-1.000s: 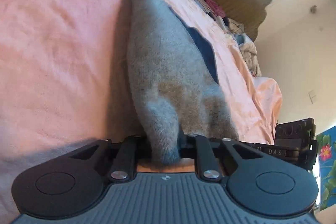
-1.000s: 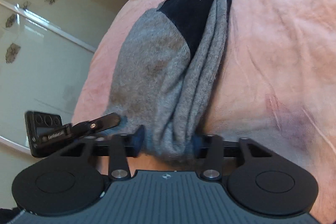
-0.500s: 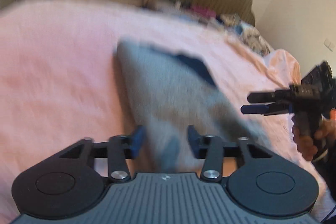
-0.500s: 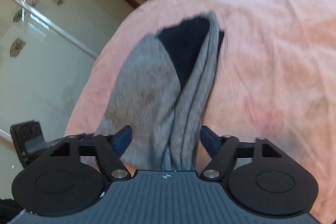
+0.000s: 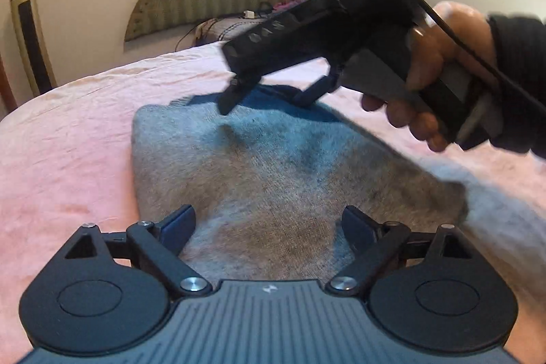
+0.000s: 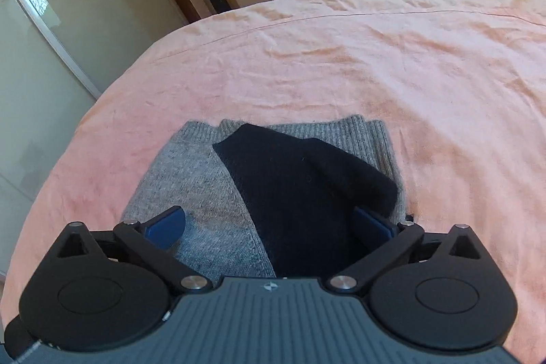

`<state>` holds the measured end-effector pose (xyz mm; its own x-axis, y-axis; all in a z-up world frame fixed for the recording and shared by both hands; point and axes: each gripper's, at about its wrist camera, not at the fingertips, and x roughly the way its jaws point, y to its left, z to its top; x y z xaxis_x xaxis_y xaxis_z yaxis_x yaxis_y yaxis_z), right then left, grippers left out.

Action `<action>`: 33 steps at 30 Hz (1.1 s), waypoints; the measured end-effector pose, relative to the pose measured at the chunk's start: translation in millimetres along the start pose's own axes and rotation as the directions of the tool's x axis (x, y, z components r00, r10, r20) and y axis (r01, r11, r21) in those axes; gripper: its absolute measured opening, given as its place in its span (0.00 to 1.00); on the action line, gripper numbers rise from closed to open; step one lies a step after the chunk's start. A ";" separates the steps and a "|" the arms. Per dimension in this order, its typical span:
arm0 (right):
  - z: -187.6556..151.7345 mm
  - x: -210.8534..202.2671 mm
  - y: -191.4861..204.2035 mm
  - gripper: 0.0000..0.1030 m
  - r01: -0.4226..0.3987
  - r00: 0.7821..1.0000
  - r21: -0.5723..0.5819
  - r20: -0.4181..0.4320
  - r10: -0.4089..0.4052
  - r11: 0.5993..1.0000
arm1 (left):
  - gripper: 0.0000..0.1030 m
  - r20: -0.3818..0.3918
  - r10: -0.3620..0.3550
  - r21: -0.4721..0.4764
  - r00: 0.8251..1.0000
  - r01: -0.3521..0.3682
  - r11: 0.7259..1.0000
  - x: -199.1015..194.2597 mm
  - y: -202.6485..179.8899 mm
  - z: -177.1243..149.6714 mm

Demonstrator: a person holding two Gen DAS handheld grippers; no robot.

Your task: Fold small clothes

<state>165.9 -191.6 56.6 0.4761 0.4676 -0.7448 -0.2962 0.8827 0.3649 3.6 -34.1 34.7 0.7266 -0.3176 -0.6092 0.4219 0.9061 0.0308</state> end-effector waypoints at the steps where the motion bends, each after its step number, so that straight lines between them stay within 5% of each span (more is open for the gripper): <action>1: -4.9 -12.1 2.2 0.96 -0.004 1.000 0.019 0.012 0.003 1.000 | 0.91 0.020 -0.002 -0.016 1.000 0.002 1.000 -10.9 2.7 -1.5; 4: -32.1 -51.2 14.7 1.00 -0.144 0.985 0.007 0.093 0.143 0.990 | 0.91 0.072 -0.033 -0.066 0.997 0.037 0.997 -41.9 9.3 -12.5; 7: -59.3 -61.3 24.4 1.00 -0.268 0.961 0.010 0.071 0.266 0.963 | 0.91 0.026 -0.059 -0.074 0.998 0.061 0.995 -35.0 8.4 -20.3; 9: -72.1 -37.4 14.9 0.99 -0.260 0.965 0.066 -0.020 0.262 0.963 | 0.92 -0.038 -0.051 -0.069 0.998 0.048 0.996 -17.5 6.4 -28.0; 12: -79.2 -40.1 -3.8 0.90 -0.301 0.954 0.116 0.045 0.298 0.947 | 0.92 -0.036 -0.023 -0.127 0.999 0.018 0.992 -12.3 13.1 -28.3; 16: -94.7 -87.9 12.3 1.00 -0.170 0.981 0.060 0.106 0.163 0.984 | 0.93 0.011 0.041 -0.248 0.999 -0.037 0.968 -51.8 26.1 -31.9; 19: -134.4 -107.1 25.1 1.00 0.024 0.989 -0.017 0.149 -0.021 1.000 | 0.94 -0.064 0.098 -0.341 0.993 -0.114 0.933 -62.4 26.0 -45.8; 22: -171.0 -93.9 23.7 1.00 0.166 0.983 -0.008 0.078 -0.165 0.986 | 0.94 -0.133 0.121 -0.379 0.984 -0.163 0.911 -60.5 20.0 -58.7; 28: -194.9 -75.4 56.2 1.00 0.402 0.911 -0.099 0.143 -0.387 0.910 | 1.00 -0.163 0.248 -0.244 0.955 -0.282 0.928 -46.6 -6.1 -65.6; 33: -196.6 -70.0 59.2 1.00 0.448 0.878 -0.012 0.192 -0.437 0.894 | 1.00 -0.133 0.261 -0.256 0.956 -0.288 0.923 -51.3 -7.6 -70.6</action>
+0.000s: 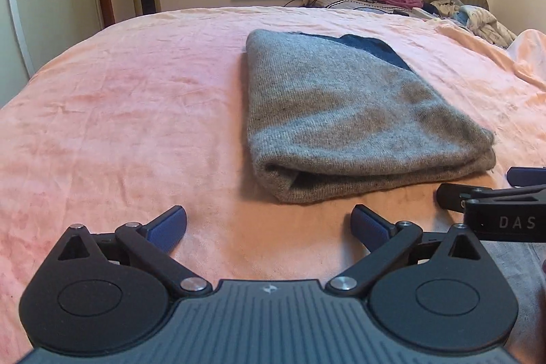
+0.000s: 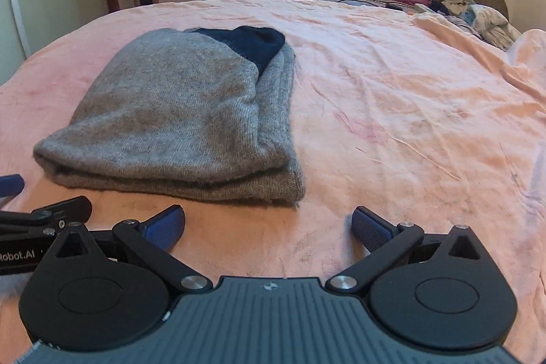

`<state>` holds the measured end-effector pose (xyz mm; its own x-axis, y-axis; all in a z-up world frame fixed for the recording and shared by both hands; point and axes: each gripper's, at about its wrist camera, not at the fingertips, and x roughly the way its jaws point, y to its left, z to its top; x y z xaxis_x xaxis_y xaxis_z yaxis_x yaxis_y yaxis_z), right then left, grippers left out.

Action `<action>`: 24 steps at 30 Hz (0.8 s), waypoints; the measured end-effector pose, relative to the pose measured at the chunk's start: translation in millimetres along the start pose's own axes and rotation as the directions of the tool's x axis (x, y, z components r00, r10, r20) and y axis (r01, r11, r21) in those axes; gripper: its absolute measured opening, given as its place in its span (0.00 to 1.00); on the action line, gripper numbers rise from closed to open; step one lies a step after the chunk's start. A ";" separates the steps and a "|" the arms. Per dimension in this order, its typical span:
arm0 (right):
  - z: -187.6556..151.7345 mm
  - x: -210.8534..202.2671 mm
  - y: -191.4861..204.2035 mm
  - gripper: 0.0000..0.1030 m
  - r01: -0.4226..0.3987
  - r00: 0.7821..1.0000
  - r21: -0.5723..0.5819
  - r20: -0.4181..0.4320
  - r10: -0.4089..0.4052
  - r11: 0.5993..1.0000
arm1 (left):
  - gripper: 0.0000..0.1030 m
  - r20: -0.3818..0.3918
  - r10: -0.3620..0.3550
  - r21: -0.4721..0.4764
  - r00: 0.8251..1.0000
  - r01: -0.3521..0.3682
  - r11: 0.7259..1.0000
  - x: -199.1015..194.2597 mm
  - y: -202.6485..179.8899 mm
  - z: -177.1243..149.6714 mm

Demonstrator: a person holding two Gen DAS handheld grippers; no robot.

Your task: Fold small clothes

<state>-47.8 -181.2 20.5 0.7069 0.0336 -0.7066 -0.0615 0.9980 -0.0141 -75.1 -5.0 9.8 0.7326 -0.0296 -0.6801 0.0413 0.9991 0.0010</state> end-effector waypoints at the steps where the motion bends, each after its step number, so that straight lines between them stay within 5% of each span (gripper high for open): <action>1: -2.6 -1.0 0.8 1.00 0.006 1.000 0.004 0.016 -0.006 1.000 | 1.00 0.001 0.000 -0.003 1.000 0.000 1.000 0.4 0.4 0.0; 24: -5.9 -3.2 0.0 1.00 0.004 0.999 0.002 0.032 -0.004 1.000 | 1.00 -0.014 0.003 -0.007 1.000 -0.003 1.000 3.7 2.5 6.7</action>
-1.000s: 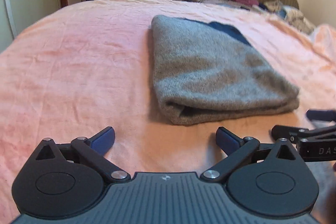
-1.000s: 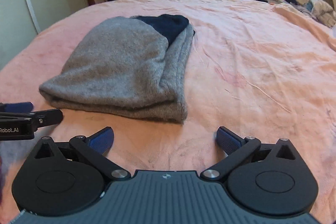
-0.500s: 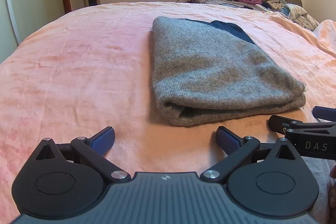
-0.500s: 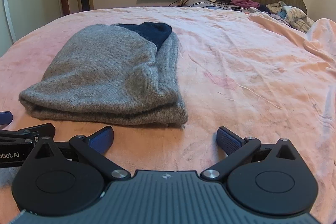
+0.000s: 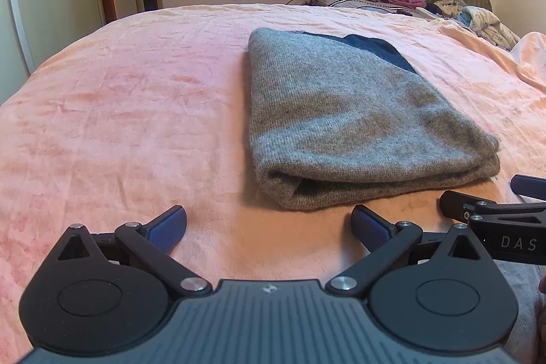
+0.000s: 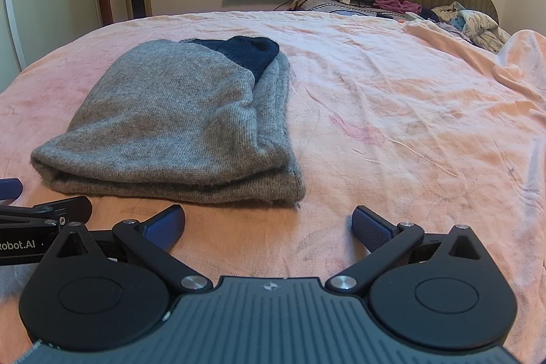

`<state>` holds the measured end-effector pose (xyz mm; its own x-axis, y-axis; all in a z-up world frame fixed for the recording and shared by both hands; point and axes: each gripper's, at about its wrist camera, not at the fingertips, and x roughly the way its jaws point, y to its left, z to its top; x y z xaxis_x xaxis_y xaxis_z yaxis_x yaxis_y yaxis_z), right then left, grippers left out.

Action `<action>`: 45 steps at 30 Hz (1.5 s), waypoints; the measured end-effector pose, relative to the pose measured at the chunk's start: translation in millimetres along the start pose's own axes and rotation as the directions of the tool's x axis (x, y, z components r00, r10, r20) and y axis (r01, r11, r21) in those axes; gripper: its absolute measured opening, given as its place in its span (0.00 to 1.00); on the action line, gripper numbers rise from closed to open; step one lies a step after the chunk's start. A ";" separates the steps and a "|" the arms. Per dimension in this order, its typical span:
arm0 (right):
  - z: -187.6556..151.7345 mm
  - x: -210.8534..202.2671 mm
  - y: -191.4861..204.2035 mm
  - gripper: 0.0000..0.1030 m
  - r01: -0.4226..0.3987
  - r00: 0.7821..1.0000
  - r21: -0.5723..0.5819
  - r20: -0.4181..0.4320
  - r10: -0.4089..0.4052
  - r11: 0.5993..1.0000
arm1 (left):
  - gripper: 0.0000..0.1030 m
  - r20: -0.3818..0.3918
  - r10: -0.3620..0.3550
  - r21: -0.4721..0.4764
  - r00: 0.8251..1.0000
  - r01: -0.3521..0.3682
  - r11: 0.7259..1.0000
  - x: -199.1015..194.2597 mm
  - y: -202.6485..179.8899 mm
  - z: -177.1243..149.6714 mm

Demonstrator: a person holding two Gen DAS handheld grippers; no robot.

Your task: Fold small clothes

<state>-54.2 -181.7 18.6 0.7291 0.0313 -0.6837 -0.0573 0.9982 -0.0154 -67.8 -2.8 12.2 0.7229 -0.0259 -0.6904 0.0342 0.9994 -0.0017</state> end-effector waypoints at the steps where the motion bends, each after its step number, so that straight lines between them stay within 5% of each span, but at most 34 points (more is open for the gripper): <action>1: 0.0 0.0 0.5 1.00 0.000 1.000 0.000 0.000 0.000 1.000 | 1.00 0.000 0.001 0.001 1.000 -0.001 1.000 0.0 -0.2 0.0; 45: 0.3 0.2 -0.2 1.00 0.000 1.000 0.000 0.000 0.000 1.000 | 1.00 -0.051 -0.001 -0.004 0.999 0.001 1.000 2.9 -0.7 7.3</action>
